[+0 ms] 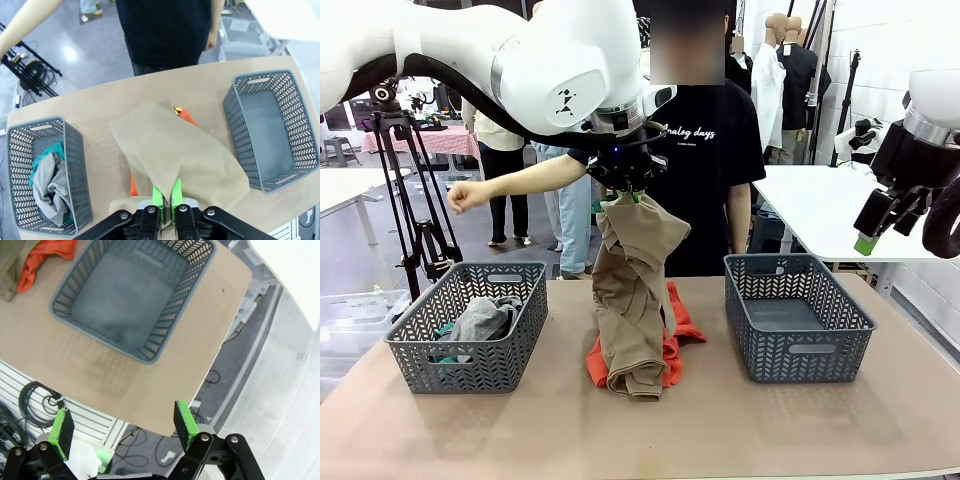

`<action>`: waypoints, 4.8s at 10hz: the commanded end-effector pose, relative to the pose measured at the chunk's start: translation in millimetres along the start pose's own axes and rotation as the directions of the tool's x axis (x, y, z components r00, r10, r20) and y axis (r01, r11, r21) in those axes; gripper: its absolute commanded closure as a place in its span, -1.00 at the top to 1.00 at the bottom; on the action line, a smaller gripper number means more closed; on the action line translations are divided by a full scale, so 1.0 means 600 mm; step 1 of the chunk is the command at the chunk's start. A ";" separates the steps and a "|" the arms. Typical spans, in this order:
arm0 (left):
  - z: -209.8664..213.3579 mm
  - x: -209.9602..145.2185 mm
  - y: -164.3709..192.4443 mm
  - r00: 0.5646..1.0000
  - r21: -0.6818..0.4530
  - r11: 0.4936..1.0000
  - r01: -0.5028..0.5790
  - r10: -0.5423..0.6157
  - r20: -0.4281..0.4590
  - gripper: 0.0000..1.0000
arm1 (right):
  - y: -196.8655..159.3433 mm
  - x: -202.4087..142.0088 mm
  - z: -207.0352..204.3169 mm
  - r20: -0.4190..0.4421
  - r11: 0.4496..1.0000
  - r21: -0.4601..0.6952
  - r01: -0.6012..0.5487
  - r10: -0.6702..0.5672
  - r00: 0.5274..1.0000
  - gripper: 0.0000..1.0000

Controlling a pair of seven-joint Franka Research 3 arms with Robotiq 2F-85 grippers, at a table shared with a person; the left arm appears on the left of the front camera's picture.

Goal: Sort the tops and bottoms.
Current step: Sort the clothes according to human instructions.

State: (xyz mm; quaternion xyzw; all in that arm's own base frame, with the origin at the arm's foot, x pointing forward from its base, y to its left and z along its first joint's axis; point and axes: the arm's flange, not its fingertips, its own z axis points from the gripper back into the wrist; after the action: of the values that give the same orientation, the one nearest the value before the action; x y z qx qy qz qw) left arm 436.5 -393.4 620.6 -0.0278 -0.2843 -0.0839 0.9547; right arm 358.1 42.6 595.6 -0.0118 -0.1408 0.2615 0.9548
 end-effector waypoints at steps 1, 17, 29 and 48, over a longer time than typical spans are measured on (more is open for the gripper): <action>0.003 -0.006 0.004 1.000 -0.013 1.000 -0.017 0.017 0.013 -1.00 | 0.000 0.000 0.000 -0.012 1.000 -0.006 0.007 -0.007 1.000 1.00; 0.034 0.008 0.012 0.999 -0.007 1.000 -0.001 0.001 0.043 -1.00 | 0.000 0.000 0.000 -0.012 1.000 -0.006 0.007 -0.007 1.000 1.00; 0.184 0.077 0.174 0.983 0.123 0.987 -0.099 0.078 0.164 -1.00 | 0.000 0.000 0.000 -0.012 1.000 -0.006 0.007 -0.007 1.000 1.00; 0.458 0.230 0.413 0.862 0.300 0.894 -0.332 0.158 0.482 -1.00 | 0.000 0.000 0.000 -0.012 1.000 -0.006 0.007 -0.007 1.000 1.00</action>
State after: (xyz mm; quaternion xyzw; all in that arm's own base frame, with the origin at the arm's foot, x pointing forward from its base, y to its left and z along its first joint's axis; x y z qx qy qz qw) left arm 459.7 -142.9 945.0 0.1219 -0.4984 0.0964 0.8529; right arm 358.1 42.0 595.5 -0.0113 -0.1405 0.2611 0.9550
